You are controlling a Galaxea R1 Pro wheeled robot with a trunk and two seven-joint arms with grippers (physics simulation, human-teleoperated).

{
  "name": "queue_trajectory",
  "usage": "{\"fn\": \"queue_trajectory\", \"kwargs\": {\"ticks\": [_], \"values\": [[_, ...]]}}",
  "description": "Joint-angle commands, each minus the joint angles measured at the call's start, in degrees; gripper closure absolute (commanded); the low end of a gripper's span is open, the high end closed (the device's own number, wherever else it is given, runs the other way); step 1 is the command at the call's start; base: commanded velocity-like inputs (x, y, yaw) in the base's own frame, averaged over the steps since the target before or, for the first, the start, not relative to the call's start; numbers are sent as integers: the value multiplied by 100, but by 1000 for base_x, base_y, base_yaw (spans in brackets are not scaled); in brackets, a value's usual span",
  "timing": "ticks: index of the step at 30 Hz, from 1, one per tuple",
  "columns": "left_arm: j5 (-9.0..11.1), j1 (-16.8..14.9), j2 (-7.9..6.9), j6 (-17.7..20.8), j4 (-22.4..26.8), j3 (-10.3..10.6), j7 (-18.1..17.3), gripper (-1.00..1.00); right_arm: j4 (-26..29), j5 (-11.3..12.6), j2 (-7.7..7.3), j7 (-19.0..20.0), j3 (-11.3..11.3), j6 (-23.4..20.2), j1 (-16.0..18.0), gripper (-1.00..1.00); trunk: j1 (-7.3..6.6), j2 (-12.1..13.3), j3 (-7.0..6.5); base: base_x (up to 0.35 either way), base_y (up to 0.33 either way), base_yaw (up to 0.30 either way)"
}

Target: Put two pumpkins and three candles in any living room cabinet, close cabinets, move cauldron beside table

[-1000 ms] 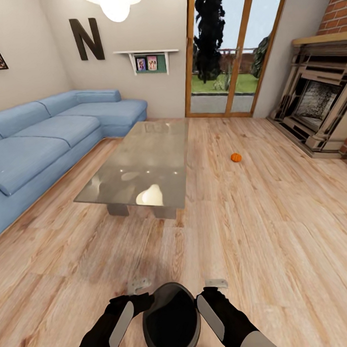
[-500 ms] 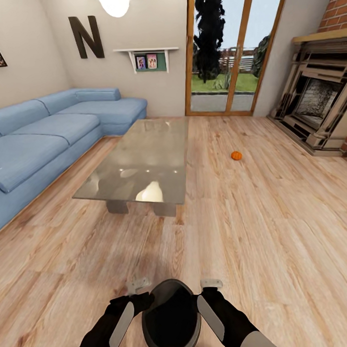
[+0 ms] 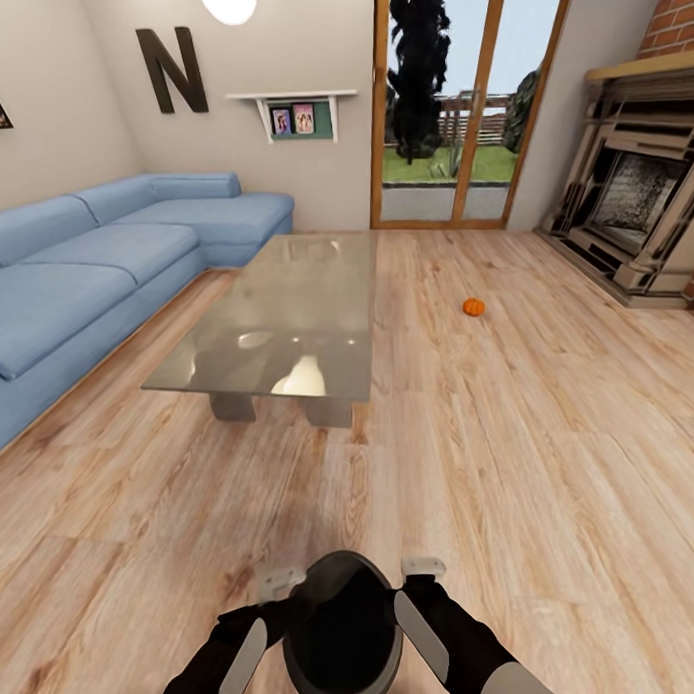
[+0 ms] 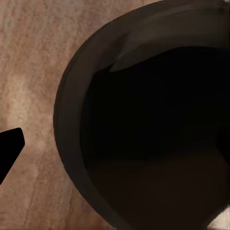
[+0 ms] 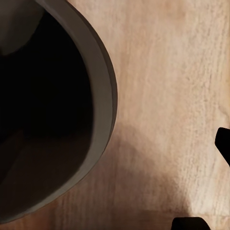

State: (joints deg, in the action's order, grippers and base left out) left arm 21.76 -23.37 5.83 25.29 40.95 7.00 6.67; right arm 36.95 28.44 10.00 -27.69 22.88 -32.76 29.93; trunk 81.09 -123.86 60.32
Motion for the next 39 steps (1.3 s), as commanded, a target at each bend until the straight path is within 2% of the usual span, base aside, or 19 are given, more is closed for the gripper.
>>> {"fn": "queue_trajectory", "kwargs": {"ticks": [1,4,9,13,16,20,37,39], "values": [[59,-1,-10,21,10,18,-13,-100,5,47,0,-52,14,-12,4,-100,22,-44,23,0,0,0],[57,-2,-101,20,10,13,-106,-100,5,47,0,-42,16,-5,4,-100,88,-164,77,0,0,0],[57,-3,-138,15,10,9,-129,-100,5,47,0,-37,23,4,4,-100,197,-365,167,0,0,0],[57,-3,-141,-2,10,9,-131,-100,-45,43,0,-35,27,98,4,-100,285,-525,239,0,0,0],[62,-5,-136,-212,5,18,-134,-100,-168,40,0,-31,31,264,4,-100,351,-645,292,0,0,0],[65,-2,-142,-306,2,20,-133,-100,-207,39,0,-27,32,306,4,-100,439,-806,364,0,0,0],[60,-2,-135,-338,1,26,-131,-100,-223,39,0,-26,32,327,4,-100,812,-1488,669,0,0,0],[58,-1,-135,-343,1,28,-131,-100,-224,39,0,-26,32,330,4,-100,812,-1488,669,0,0,0]]}}
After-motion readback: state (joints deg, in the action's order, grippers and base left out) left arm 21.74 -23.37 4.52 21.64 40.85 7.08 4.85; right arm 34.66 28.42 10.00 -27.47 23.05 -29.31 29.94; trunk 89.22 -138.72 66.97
